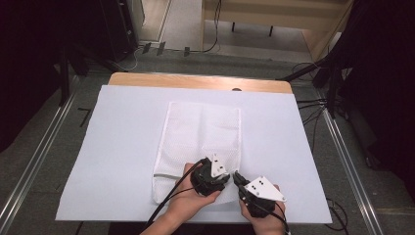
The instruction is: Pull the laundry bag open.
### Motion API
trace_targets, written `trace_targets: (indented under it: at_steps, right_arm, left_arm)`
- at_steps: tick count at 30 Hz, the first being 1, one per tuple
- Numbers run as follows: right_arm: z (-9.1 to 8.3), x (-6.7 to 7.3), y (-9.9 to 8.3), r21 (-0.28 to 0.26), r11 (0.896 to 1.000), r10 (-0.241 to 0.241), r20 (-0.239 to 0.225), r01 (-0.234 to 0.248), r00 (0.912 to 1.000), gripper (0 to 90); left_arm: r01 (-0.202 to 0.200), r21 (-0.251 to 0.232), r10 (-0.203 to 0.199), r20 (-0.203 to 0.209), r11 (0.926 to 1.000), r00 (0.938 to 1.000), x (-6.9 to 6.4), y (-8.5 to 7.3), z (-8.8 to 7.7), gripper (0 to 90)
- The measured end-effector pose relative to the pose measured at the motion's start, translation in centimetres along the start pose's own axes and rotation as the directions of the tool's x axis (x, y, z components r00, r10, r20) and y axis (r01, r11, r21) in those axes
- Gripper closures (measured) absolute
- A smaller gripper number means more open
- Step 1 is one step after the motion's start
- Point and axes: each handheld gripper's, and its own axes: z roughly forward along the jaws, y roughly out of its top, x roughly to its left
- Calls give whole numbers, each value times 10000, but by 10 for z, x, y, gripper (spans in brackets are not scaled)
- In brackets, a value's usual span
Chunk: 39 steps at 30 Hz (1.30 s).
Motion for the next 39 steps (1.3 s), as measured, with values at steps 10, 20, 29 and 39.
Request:
trace_targets:
  at_steps: [10, 20, 29, 39]
  right_arm:
    - [2, -3, -1, 372, 9985, 401, 81, -404, 9992, 890]
    - [-1, -5, 3, 800, 9945, 670, 191, -683, 9976, 900]
    - [2, -2, 4, 1024, 9920, 700, 409, -739, 9967, 900]
    - [-2, -16, 0, 1179, 9873, 965, 896, -1067, 9913, 900]
  left_arm:
    - [-1393, 397, 1405, -286, 9895, 9897, -9, -2, 2, 878]
    - [-1841, 318, 1856, -533, 9824, 9812, -9, -9, -6, 881]
    - [-1999, 214, 2009, -674, 9796, 9773, -9, -16, -11, 882]
    - [-1347, 508, 1401, -1249, 9896, 9822, 21, -38, -30, 881]
